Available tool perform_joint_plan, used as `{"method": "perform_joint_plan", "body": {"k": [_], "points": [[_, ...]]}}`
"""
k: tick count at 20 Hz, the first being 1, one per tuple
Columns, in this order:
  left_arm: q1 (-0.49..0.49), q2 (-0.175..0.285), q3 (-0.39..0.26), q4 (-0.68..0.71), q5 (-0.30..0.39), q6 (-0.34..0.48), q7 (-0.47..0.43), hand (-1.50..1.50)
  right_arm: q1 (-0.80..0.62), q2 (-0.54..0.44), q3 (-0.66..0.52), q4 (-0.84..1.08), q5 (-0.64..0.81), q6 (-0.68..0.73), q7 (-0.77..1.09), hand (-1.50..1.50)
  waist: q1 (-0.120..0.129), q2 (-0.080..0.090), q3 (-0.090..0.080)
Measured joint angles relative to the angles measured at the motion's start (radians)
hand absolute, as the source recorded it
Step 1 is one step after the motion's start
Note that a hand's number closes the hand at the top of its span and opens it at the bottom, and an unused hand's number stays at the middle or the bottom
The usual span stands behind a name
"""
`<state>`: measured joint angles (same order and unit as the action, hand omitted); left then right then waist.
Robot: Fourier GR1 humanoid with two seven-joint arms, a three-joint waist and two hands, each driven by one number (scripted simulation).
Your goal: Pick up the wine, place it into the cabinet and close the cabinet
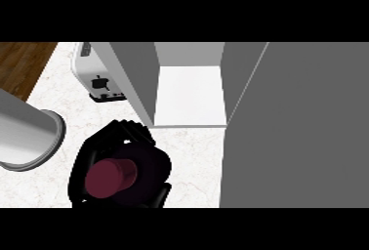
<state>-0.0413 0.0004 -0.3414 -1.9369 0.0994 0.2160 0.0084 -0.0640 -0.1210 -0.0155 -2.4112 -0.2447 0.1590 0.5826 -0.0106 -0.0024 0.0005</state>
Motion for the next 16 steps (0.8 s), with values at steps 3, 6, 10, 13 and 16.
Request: {"method": "perform_joint_plan", "body": {"k": [3, 6, 10, 13, 16], "points": [[-0.062, 0.0, -0.064, 0.006, -0.011, 0.097, 0.038, 1.5, 0.002, 0.003, -0.005, 0.001, -0.001, 0.003, -0.006, -1.5, 0.0, 0.0, 0.0], [-0.167, 0.0, -0.102, 0.057, 0.001, 0.197, 0.069, 1.5, -0.01, -0.007, -0.03, 0.002, -0.007, 0.008, 0.001, -1.5, -0.003, 0.001, 0.0], [-0.291, 0.0, -0.112, 0.128, -0.011, 0.283, 0.099, 1.5, -0.025, 0.001, -0.009, 0.002, -0.008, -0.003, 0.019, -1.5, -0.003, 0.001, 0.0], [-0.338, 0.0, -0.143, 0.168, -0.014, 0.351, 0.098, 1.5, -0.009, 0.005, 0.001, 0.002, -0.007, 0.006, 0.009, -1.5, -0.002, 0.001, 0.0], [-0.397, 0.0, -0.142, 0.211, -0.008, 0.397, 0.107, 1.5, -0.012, 0.003, 0.005, -0.002, -0.007, 0.003, 0.016, -1.5, -0.003, 0.001, 0.0]]}}
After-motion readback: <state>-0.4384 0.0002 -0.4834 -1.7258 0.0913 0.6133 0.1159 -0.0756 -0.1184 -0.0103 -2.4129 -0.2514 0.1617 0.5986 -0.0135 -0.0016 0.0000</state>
